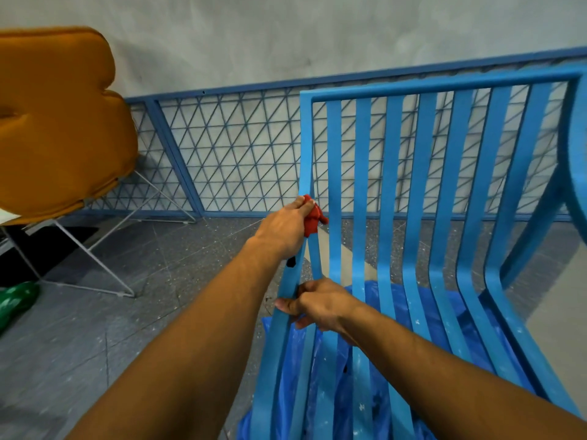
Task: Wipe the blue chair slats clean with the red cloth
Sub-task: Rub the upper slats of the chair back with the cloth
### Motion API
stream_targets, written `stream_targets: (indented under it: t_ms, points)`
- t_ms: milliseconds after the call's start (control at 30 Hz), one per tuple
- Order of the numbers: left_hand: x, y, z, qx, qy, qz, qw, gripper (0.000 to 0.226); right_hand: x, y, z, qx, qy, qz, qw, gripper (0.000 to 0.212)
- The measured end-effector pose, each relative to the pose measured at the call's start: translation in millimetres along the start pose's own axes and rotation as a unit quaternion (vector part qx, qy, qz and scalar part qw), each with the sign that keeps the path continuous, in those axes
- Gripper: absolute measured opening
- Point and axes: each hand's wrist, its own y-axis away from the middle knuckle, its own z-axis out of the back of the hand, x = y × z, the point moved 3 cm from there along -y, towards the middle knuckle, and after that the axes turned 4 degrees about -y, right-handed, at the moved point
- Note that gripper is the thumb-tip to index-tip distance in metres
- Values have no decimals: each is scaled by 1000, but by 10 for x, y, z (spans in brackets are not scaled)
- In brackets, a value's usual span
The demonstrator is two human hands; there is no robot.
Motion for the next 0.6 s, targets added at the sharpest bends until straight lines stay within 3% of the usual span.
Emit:
stream_targets:
  t_ms: [100,233,367,600]
  points:
    - [-3,222,16,18,1,-21,1000,76,-114,-9,-53,-75,7,2,997,28]
    - [-19,499,57,30,28,-27,999,66,-400,135,-140,-166,5,31,986,80]
    - [-42,799,66,48,68,-18,996,59,-632,430,-247,-162,-73,17,984,49]
    - [-146,1404,140,56,56,-41,996,54,-670,583,-74,-173,-88,-3,981,56]
